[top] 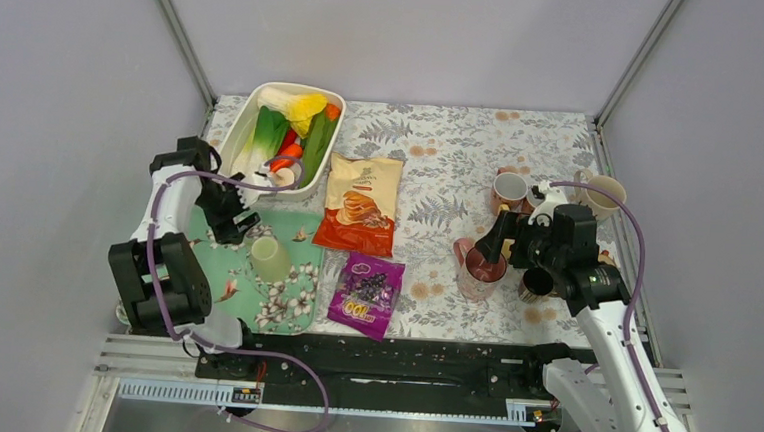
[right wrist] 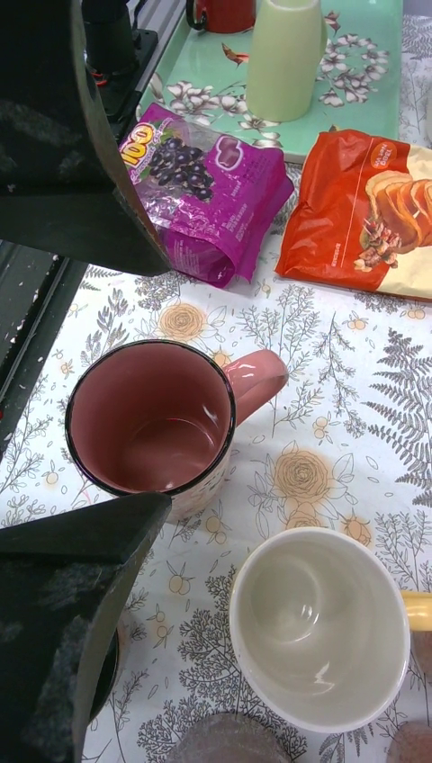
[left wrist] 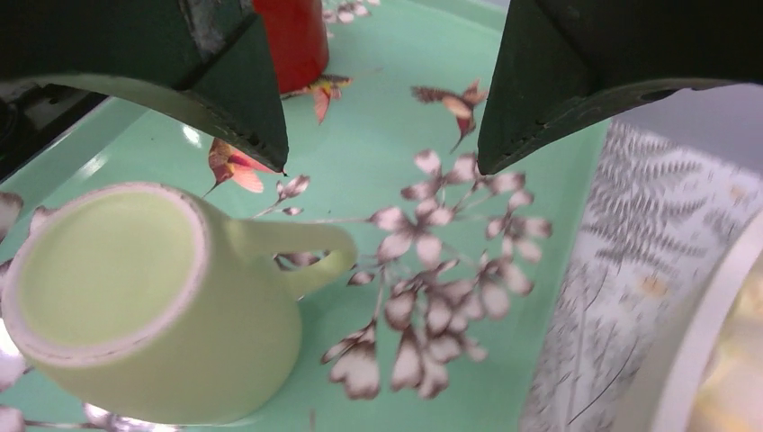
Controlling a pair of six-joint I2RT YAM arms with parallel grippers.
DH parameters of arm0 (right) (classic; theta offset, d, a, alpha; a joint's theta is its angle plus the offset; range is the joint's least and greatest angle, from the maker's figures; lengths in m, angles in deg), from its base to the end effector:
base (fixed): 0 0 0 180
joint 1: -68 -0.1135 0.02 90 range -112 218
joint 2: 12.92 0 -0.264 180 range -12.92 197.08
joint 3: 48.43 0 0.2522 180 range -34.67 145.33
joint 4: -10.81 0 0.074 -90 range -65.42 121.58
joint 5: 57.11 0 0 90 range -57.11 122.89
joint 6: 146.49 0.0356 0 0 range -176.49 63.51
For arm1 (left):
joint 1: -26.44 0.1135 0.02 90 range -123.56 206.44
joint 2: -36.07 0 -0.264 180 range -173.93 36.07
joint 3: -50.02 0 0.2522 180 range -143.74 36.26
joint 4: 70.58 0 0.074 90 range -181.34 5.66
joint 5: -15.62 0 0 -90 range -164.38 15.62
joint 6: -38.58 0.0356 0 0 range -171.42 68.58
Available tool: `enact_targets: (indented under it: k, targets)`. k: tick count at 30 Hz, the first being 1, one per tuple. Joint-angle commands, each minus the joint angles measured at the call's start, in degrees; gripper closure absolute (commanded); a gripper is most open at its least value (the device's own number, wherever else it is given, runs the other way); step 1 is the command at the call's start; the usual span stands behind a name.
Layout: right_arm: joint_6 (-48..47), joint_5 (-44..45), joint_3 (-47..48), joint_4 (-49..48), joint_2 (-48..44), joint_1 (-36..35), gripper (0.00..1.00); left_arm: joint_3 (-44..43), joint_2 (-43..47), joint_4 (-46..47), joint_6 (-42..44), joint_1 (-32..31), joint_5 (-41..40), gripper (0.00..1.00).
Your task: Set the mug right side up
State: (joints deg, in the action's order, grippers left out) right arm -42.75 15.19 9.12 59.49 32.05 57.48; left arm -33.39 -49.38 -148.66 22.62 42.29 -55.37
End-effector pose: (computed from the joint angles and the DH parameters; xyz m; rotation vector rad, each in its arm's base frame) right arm 0.1618 0.0411 0.2914 -0.1132 2.2230 0.5748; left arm 0.2625 0.0625 0.2616 1.3880 2.4115 -0.1598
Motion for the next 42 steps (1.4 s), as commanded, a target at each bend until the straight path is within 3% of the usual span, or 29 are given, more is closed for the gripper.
enact_targets:
  k: [1,8,14,24,31,37,39,41,42]
  targets:
    - [-0.49,-1.15,-0.08,-2.00,-1.20,-0.82,0.00,1.08,-3.14,3.29,11.29,0.40,8.96,0.19]
    - [-0.63,-1.13,-0.07,-2.04,-0.81,-1.18,0.01,8.65,-1.95,4.46,15.86,-1.25,9.51,0.34]
    - [-0.69,-1.03,-0.15,-1.95,-0.58,-1.26,0.01,16.24,4.14,3.65,16.11,-3.52,11.88,0.43]
    - [-0.69,-0.98,-0.10,-1.78,-0.23,-1.44,0.01,21.45,12.56,2.65,14.76,-3.55,18.01,0.39]
    - [-0.74,-0.87,-0.13,-1.70,-0.08,-1.67,0.01,22.54,12.54,10.35,12.20,-2.78,18.20,0.38]
    - [-0.84,-0.41,-0.17,-1.47,0.13,-1.87,0.01,19.19,5.31,4.01,14.36,-2.85,17.76,0.65]
    - [-0.87,-0.31,-0.11,-1.43,0.21,-1.95,0.01,20.59,5.82,5.26,13.86,-2.85,18.08,0.78]
    - [-0.82,-0.19,-0.08,-1.35,0.30,-1.96,0.01,21.53,6.63,7.07,11.38,-2.90,18.75,1.00]
    - [-0.84,-0.22,-0.06,-1.34,0.37,-1.96,0.01,21.72,7.11,7.49,10.17,-2.88,18.83,1.00]
